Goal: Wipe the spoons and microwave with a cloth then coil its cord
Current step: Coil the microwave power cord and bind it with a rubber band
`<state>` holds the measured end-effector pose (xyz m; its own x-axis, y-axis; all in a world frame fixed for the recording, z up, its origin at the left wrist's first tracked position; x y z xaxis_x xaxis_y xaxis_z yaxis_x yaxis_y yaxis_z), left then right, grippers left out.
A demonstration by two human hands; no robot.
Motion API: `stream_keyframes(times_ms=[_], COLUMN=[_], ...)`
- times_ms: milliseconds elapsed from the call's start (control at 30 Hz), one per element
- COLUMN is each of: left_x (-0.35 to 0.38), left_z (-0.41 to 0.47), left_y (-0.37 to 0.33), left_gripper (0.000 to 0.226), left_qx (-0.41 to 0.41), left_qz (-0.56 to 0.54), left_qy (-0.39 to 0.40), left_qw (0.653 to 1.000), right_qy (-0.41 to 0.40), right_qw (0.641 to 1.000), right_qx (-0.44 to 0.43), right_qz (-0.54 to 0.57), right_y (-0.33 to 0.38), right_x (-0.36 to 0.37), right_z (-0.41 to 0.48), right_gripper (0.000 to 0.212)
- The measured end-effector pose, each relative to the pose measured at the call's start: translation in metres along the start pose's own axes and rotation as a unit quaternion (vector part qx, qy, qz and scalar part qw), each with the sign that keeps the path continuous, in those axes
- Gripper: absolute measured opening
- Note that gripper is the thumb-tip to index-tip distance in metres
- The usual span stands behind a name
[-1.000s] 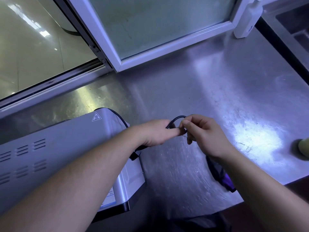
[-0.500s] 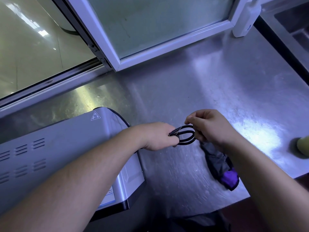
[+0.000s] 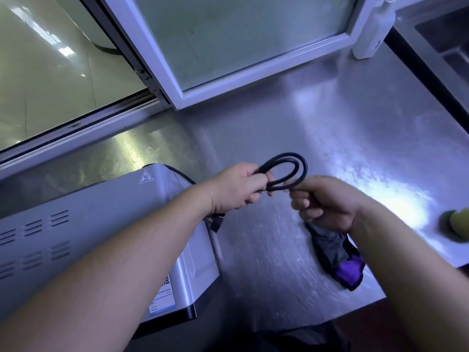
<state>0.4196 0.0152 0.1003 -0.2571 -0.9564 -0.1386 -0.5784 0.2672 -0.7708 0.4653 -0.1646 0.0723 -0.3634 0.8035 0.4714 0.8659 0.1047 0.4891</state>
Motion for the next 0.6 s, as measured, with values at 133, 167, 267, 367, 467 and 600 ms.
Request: stream_keyframes(times_ms=[133,167,267,367,467,600], left_x=[-0.005,-0.007,-0.01,-0.011,-0.012,-0.01], left_z=[0.004,0.004,0.005,0.008,0.01,0.008], left_y=[-0.004,-0.002,0.005,0.013,0.015,0.013], left_gripper=[0.01,0.008,0.014,0.031,0.028,0.028], left_qx=[0.01,0.007,-0.004,-0.006,-0.002,0.011], left_qz=[-0.032,-0.033,0.0,0.024,0.034,0.112], left_qy=[-0.029,-0.031,-0.042,-0.06,-0.069,-0.079], left_qw=[0.999,0.999,0.999,0.998,0.997,0.991], right_qy=[0.041,0.038,0.029,0.03,0.025,-0.009], right_qw=[0.991,0.987,0.982,0.981,0.982,0.978], right_qx=[0.014,0.016,0.035,0.055,0.067,0.081], right_qz=[0.126,0.153,0.185,0.186,0.177,0.192], right_y=[-0.021,-0.024,-0.034,-0.039,-0.039,-0.04], right_x=[0.03,0.035,0.044,0.048,0.048,0.047], right_z=[0.01,0.013,0.019,0.019,0.016,0.014], right_gripper=[0.014,0.016,0.018,0.018,0.018,0.019])
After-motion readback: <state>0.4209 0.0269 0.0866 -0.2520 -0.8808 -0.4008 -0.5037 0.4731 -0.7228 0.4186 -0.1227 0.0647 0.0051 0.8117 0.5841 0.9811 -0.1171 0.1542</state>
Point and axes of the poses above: each hand's wrist, its own z-axis towards the middle knuckle, its own x-axis out of the palm, y = z × x, the point moved 3 cm from there along z, towards the middle knuckle
